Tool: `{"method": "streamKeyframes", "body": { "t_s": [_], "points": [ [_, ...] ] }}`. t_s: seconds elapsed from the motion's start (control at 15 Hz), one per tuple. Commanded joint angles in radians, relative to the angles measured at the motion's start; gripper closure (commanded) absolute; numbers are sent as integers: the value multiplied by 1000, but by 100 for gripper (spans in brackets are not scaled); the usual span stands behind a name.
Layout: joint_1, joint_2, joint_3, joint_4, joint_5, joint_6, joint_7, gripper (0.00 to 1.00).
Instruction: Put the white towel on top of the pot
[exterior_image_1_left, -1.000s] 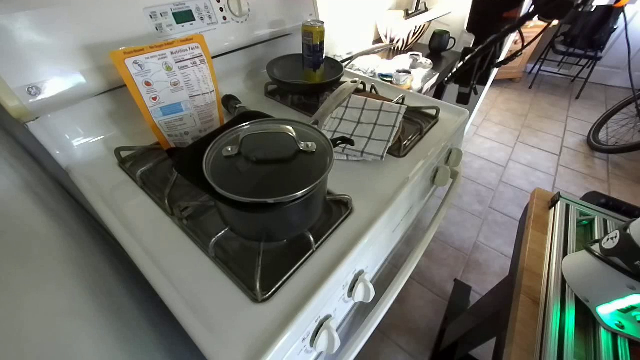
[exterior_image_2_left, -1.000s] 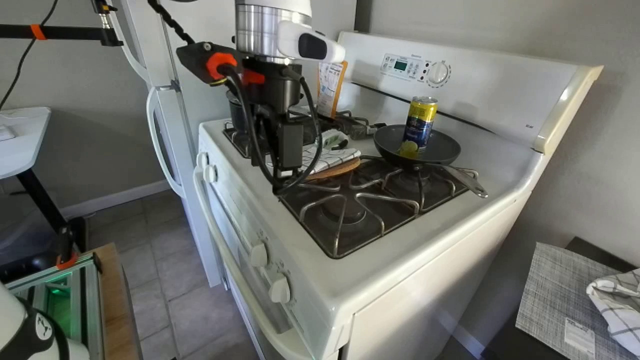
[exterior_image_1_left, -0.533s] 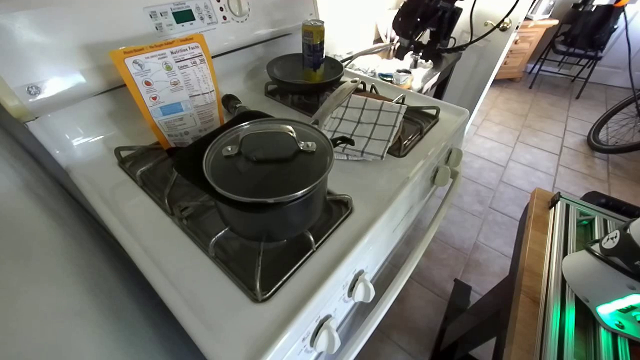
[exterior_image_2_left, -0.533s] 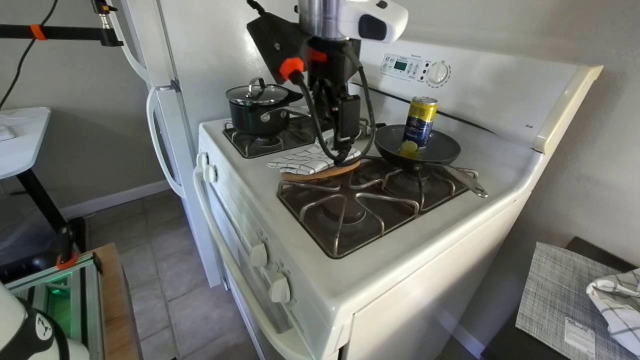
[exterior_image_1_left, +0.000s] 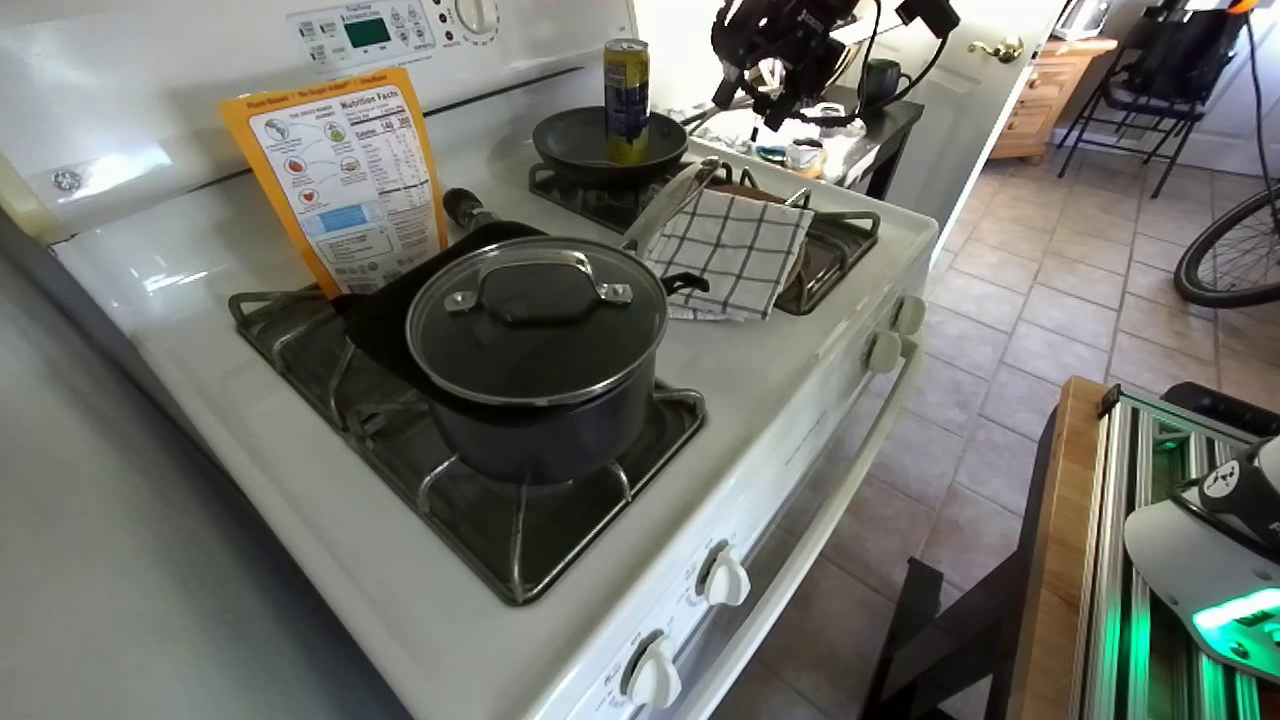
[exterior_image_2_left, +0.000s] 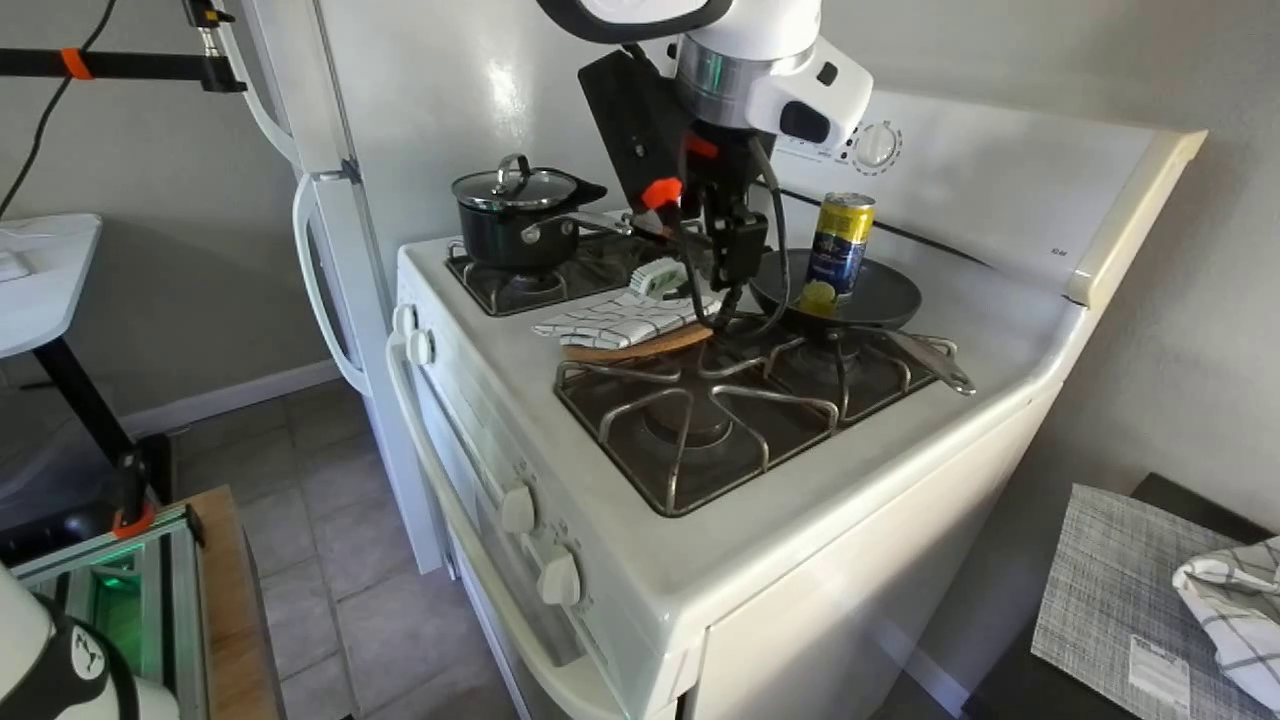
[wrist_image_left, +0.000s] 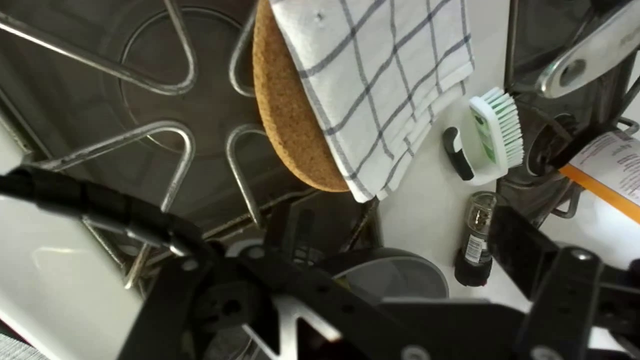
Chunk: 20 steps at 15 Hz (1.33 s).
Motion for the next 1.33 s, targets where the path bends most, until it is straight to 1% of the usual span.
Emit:
{"method": "streamKeyframes", "body": {
  "t_s": [0.0, 0.13, 0.2, 0.33, 0.53, 0.67, 0.8, 1.07, 1.27],
  "points": [
    [-10, 29, 11, 33, -41, -113, -29, 0],
    [-10, 43, 14, 42, -59, -184, -69, 0],
    [-11, 49, 18, 45, -84, -192, -67, 0],
    [-11, 63, 23, 43, -87, -153, -110, 0],
    [-9, 90, 30, 44, -37, -83, -199, 0],
    [-8, 109, 38, 49, -5, -62, -250, 0],
    [-9, 119, 48, 47, 12, -56, -289, 0],
    [-15, 134, 61, 51, 35, -83, -347, 0],
    [-18, 144, 66, 51, 26, -99, -367, 0]
  ]
}}
